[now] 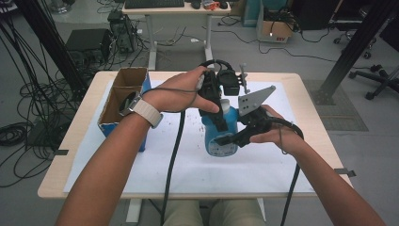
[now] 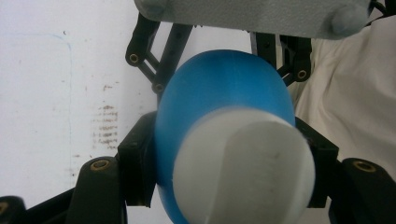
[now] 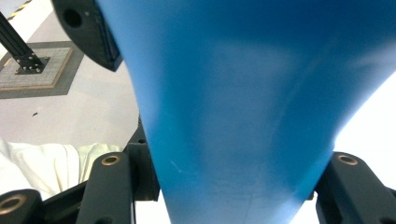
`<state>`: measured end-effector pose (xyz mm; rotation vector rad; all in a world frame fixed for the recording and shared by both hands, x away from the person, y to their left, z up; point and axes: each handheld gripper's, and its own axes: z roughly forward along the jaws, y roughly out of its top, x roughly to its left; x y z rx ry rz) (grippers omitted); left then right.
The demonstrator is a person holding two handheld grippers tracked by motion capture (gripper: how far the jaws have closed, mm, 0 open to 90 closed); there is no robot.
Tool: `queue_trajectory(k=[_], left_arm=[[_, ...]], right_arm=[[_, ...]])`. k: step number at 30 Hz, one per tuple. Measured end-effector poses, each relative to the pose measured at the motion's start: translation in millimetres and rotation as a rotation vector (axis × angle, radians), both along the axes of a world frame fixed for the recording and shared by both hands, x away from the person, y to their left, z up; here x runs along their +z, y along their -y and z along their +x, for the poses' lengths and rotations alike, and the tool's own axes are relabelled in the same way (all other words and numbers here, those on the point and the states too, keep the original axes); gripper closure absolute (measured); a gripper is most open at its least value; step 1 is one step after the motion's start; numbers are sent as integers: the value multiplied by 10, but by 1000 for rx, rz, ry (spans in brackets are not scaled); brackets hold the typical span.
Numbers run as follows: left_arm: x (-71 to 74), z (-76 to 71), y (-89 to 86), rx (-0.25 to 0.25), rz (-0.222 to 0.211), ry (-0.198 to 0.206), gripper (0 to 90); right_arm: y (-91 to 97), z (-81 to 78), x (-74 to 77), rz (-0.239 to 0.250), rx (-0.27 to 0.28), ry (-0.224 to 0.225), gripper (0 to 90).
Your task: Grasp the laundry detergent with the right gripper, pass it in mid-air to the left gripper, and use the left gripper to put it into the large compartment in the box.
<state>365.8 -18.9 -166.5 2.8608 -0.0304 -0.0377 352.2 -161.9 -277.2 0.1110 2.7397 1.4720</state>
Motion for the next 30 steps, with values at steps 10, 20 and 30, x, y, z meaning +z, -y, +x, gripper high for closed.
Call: queue_trajectory(k=[10,20,30], left_arm=[[9,7,0,-11,-3,4,372],[16,6,1,1,-3,2,372],[35,4,7,-9,-2,8,372]], right_arm=[[3,-3,8,-1,-9,0,433],[5,4,15,-2,-9,-2,433],[6,1,27,2,-2,2,432]])
